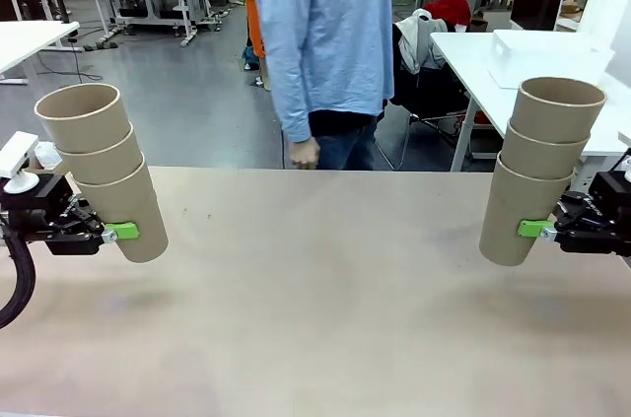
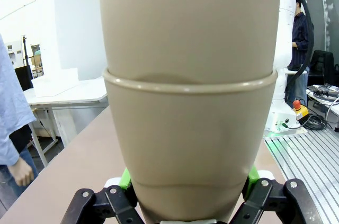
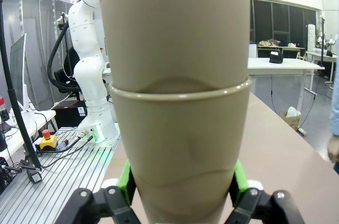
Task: Stack the cups and store them in the basket.
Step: Place the stack of Reusable plastic cups into the Pantry Basket.
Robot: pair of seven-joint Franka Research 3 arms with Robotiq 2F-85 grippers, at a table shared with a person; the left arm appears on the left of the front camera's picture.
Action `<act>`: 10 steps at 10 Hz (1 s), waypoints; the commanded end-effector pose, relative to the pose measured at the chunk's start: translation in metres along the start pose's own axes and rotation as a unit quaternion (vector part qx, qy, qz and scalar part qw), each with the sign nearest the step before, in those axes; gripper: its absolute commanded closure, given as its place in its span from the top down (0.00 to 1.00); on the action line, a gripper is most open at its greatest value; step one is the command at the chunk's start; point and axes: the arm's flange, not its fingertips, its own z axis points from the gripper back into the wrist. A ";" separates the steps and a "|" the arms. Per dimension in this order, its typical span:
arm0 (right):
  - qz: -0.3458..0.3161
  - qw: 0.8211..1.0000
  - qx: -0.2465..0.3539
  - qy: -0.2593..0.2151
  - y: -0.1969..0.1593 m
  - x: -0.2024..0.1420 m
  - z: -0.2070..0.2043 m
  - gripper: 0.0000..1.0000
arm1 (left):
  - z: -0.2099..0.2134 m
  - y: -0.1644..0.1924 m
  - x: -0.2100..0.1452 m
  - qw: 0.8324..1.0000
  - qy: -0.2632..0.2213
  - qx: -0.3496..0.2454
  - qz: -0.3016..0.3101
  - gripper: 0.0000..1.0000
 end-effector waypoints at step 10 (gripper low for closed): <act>0.005 1.000 0.001 0.001 -0.001 0.004 -0.003 0.85 | 0.000 0.002 0.004 1.000 -0.009 0.005 -0.006 0.86</act>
